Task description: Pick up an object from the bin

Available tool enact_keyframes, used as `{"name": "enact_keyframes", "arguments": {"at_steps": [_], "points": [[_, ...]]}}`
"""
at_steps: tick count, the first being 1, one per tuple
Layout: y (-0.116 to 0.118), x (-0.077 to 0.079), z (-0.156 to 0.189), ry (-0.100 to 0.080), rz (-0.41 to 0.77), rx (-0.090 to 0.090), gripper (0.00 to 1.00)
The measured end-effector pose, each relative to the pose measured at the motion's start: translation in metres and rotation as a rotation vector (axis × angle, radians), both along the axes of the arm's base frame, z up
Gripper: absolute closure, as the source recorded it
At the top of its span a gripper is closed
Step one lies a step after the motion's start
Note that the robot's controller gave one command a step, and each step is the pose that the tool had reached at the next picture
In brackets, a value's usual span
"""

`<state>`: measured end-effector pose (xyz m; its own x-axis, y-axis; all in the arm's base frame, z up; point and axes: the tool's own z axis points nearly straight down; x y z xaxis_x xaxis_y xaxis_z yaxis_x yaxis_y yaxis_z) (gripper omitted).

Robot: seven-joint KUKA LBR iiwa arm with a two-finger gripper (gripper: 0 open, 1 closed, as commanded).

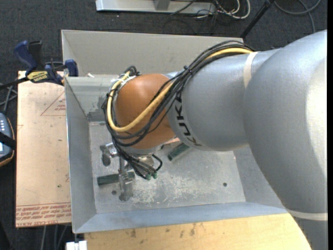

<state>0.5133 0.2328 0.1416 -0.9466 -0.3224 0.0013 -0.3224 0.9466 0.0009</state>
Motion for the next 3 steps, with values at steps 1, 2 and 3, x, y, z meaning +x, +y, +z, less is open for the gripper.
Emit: {"name": "enact_keyframes", "arguments": {"at_steps": [1, 2, 3], "points": [[0.0, 0.0, 0.001, -0.001, -0.002, 0.001, 0.0], [-0.023, 0.043, -0.06, -0.003, 0.139, 0.002, 1.0], [-0.023, 0.043, -0.06, -0.002, 0.139, 0.002, 1.0]]}}
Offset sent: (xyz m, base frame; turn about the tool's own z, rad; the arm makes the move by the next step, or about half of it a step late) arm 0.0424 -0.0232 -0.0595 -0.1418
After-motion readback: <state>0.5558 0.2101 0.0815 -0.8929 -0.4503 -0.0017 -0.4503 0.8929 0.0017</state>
